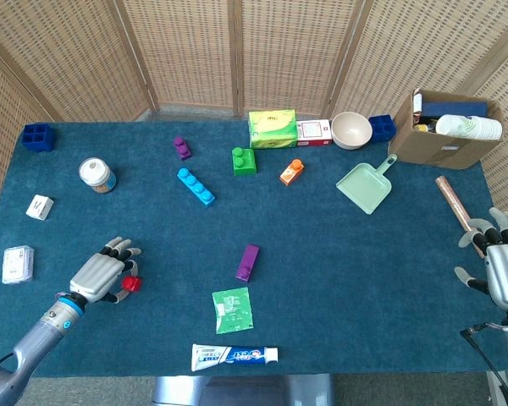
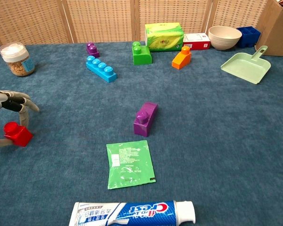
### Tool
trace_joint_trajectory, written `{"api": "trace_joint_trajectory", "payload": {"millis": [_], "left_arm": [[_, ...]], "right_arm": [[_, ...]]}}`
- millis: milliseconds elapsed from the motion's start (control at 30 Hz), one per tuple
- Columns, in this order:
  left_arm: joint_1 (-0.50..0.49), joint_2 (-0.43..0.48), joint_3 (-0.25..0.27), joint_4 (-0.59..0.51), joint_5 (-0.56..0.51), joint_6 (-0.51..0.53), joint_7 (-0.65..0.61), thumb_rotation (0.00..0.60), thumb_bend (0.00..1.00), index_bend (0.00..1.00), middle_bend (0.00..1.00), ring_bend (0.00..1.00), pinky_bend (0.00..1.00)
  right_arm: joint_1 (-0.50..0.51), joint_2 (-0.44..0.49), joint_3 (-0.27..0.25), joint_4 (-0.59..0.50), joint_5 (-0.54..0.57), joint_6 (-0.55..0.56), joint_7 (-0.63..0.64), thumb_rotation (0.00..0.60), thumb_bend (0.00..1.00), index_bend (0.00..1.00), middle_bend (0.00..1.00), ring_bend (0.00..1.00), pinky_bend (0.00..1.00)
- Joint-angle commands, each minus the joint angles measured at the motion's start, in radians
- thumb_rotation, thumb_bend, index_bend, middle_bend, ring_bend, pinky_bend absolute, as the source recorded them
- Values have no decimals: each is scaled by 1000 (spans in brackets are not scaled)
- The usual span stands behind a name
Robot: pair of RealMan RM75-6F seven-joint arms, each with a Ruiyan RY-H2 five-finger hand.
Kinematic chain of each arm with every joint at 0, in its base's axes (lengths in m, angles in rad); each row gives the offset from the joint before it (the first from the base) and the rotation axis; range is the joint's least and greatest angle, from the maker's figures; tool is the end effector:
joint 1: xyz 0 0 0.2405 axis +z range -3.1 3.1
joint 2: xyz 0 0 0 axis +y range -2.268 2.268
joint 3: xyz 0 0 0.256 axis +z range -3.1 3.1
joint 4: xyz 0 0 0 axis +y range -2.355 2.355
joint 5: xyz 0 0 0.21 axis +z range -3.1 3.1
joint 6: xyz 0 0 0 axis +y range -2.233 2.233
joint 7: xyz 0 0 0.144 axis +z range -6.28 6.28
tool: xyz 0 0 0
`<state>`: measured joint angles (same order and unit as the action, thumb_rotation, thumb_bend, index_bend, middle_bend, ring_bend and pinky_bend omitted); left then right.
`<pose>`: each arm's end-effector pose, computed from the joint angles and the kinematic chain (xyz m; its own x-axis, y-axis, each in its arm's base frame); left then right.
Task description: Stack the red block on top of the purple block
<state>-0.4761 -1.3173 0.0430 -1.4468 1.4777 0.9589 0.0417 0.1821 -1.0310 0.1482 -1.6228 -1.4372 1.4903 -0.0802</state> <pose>-0.2782 0.2614 0.0320 0.5319 0.4117 0.7400 0.8405 -0.3634 -0.4019 -0.2914 -0.2301 0.2054 0.5084 0.1525 0.8475 -0.8552 -0.0261 0.5177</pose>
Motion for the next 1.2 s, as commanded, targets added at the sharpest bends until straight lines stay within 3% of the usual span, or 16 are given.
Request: {"api": "trace_joint_trajectory", "payload": {"millis": [33, 600, 867, 1200], "left_arm": [[-6, 14, -3, -16, 2, 1, -16, 600, 391, 531, 203, 88, 0], [-111, 154, -74, -232, 7, -50, -67, 600, 392, 527, 202, 88, 0], [-182, 159, -131, -323, -105, -120, 35, 600, 392, 528, 196, 87, 0], [-279, 101, -177, -374, -337, -182, 184, 600, 392, 526, 190, 85, 0]], "right_arm": [[0, 0, 1, -1, 0, -1, 1, 600, 38, 495, 311, 119, 169], [-4, -14, 1, 28, -10, -3, 34, 600, 38, 495, 311, 115, 168], [-21, -17, -6, 49, -23, 14, 72, 600, 38, 496, 311, 114, 168], [-38, -22, -14, 87, -42, 33, 128, 600, 38, 497, 311, 109, 169]]}}
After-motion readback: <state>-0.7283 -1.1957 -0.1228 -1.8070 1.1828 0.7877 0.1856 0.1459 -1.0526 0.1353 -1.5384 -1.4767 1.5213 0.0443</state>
